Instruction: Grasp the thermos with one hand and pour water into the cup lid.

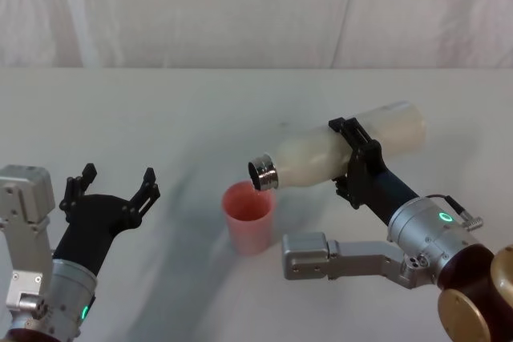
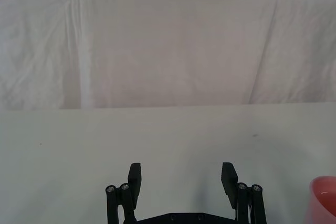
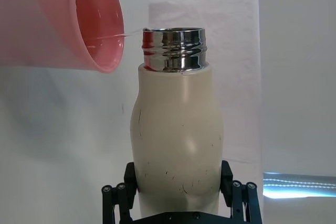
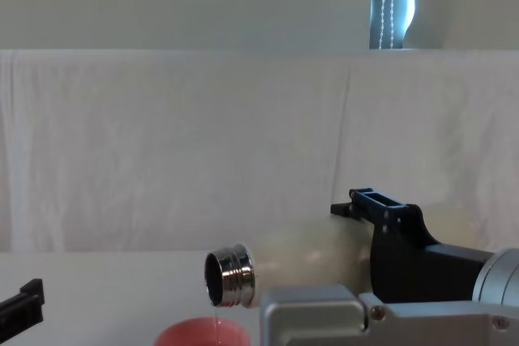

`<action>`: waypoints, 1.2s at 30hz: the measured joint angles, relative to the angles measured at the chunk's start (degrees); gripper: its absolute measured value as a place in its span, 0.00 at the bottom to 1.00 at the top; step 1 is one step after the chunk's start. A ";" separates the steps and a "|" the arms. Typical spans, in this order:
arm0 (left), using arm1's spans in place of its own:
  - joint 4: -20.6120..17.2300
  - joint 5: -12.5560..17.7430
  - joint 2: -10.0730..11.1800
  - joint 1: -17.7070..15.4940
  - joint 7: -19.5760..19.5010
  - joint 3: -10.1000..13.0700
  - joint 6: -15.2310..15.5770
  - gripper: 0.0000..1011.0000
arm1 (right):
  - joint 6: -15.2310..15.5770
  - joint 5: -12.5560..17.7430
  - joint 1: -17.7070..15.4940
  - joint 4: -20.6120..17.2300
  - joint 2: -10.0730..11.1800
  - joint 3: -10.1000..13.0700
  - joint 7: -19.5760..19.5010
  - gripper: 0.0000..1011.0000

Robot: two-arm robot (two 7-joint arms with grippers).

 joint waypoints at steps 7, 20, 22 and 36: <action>0.00 0.00 0.00 0.00 0.00 0.00 0.00 0.99 | -0.53 1.56 -0.51 0.36 -0.59 0.62 -0.84 0.94; 0.00 0.00 0.00 0.00 0.00 0.00 0.00 0.99 | -2.56 6.28 -1.96 0.85 -1.77 2.71 -2.99 0.94; 0.00 0.00 0.00 0.00 0.00 0.00 0.00 0.99 | -3.30 7.69 -2.23 1.08 -2.13 3.26 -3.50 0.94; 0.00 0.00 0.00 0.00 0.00 0.00 0.00 0.99 | -7.62 17.35 -4.50 2.09 -4.25 7.16 -5.54 0.94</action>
